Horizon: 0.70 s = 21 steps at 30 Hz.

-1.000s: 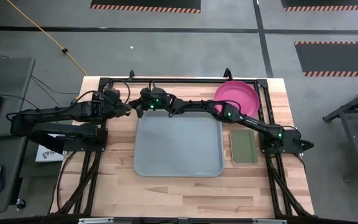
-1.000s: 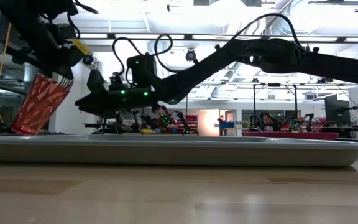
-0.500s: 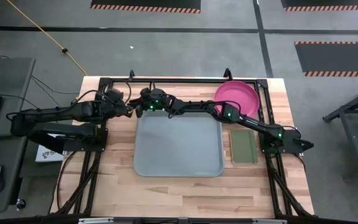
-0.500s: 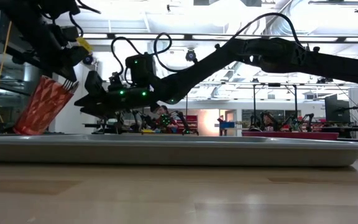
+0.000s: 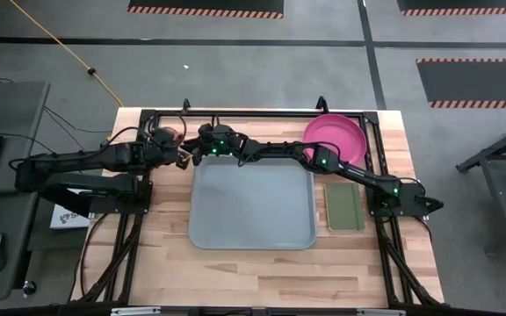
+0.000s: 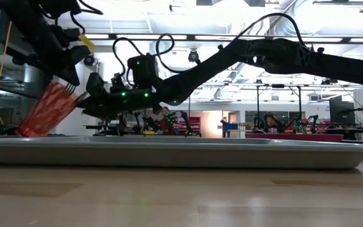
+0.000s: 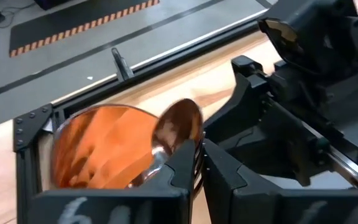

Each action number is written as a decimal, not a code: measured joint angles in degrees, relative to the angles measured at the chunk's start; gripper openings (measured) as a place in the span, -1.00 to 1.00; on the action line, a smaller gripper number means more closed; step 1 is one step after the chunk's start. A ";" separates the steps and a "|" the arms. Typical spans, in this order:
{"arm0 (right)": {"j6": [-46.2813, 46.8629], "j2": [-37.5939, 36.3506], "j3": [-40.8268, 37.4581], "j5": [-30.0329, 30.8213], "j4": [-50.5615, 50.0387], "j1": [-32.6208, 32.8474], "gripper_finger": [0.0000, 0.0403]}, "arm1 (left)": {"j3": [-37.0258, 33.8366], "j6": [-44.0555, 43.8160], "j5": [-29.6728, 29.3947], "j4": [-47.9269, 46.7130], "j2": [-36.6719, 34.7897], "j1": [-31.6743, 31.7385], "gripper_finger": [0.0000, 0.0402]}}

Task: Pick and place plate/cup/fork/spoon on tray
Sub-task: Put the orange fork on the gray serving tray

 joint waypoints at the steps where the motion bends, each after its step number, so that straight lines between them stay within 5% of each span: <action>1: -0.04 0.00 0.00 -0.01 -0.18 0.00 -0.41 | 0.02 0.51 0.14 -0.05 0.00 0.00 -0.93; 21: -0.08 0.00 0.00 -0.18 -0.94 0.00 -0.41 | 0.09 2.40 0.53 0.20 0.00 0.00 -0.78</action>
